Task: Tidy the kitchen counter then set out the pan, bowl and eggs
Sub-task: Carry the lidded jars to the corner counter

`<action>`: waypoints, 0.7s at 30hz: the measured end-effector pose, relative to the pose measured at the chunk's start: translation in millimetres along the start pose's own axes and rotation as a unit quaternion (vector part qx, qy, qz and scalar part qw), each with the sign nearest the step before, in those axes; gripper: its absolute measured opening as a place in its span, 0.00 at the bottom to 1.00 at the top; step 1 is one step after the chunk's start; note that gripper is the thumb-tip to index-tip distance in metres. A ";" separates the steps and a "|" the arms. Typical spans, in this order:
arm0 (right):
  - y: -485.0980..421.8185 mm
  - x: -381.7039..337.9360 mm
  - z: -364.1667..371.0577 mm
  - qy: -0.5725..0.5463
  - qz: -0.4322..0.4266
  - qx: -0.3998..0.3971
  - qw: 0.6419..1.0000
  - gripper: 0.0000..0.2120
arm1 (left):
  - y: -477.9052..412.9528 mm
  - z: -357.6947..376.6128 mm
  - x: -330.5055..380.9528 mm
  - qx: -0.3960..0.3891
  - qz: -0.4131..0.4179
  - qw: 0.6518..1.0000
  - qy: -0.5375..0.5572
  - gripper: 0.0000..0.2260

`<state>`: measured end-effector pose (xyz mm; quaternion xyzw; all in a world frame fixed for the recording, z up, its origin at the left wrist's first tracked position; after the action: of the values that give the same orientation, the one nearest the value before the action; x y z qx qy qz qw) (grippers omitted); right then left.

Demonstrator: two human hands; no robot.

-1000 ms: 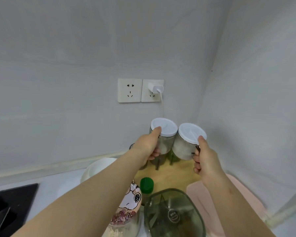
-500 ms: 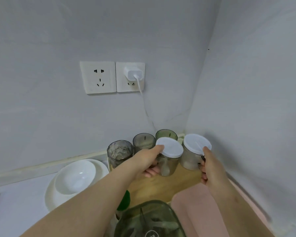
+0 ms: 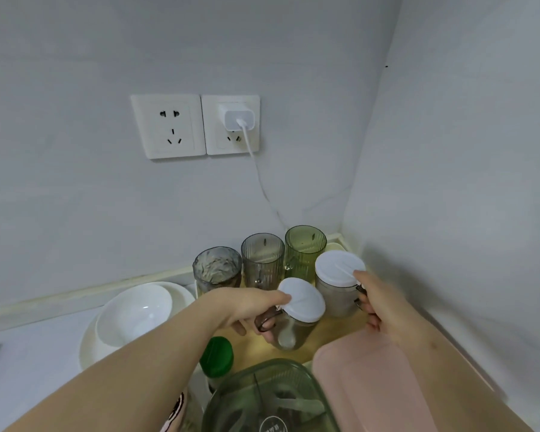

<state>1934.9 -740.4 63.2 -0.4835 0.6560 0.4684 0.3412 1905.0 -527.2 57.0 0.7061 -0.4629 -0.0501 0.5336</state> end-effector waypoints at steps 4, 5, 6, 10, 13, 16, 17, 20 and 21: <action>-5.2 -2.3 5.5 0.027 -0.011 -0.036 0.999 0.19 | 0.2 -5.9 -9.3 -0.008 -0.004 1.000 -0.024 0.24; -5.4 -4.4 7.4 0.040 -0.017 -0.047 0.998 0.19 | 0.5 -7.8 -11.7 0.000 -0.010 1.000 -0.029 0.24; -5.7 -5.7 9.1 0.052 -0.023 -0.058 0.997 0.20 | 1.4 -9.5 -14.3 0.010 -0.018 0.999 -0.037 0.22; -3.6 -4.0 15.7 0.052 -0.040 -0.103 0.993 0.19 | 6.9 -16.1 -27.6 0.032 -0.035 0.997 -0.065 0.21; -0.9 -1.4 24.2 0.059 -0.043 -0.140 0.987 0.18 | 10.8 -22.5 -42.6 0.049 -0.043 0.997 -0.048 0.20; 0.8 0.3 36.1 0.076 -0.051 -0.167 0.982 0.19 | 15.0 -28.8 -58.7 0.072 -0.050 0.996 -0.032 0.25; 2.1 -0.3 39.3 0.084 -0.055 -0.173 0.980 0.19 | 16.5 -30.7 -63.3 0.075 -0.051 0.995 -0.034 0.26; 5.8 -3.0 44.6 0.077 -0.053 -0.168 0.981 0.17 | 22.2 -35.1 -72.3 0.082 -0.045 0.995 -0.038 0.24; 7.5 -4.3 45.0 0.086 -0.057 -0.166 0.981 0.16 | 23.9 -36.1 -74.0 0.087 -0.042 0.995 -0.039 0.22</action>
<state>1928.8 -695.9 54.4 -0.6086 0.5670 0.5073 0.2252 1869.0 -449.4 60.1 0.7661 -0.4563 -0.0593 0.4486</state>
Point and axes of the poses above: each hand's wrist, its own y-axis away from the middle knuckle, its own z-axis out of the palm, x = y × z, the point moved 2 cm from there along -y, towards the middle knuckle, and after that the axes turned 10 degrees about -z, right-handed, at the moved point
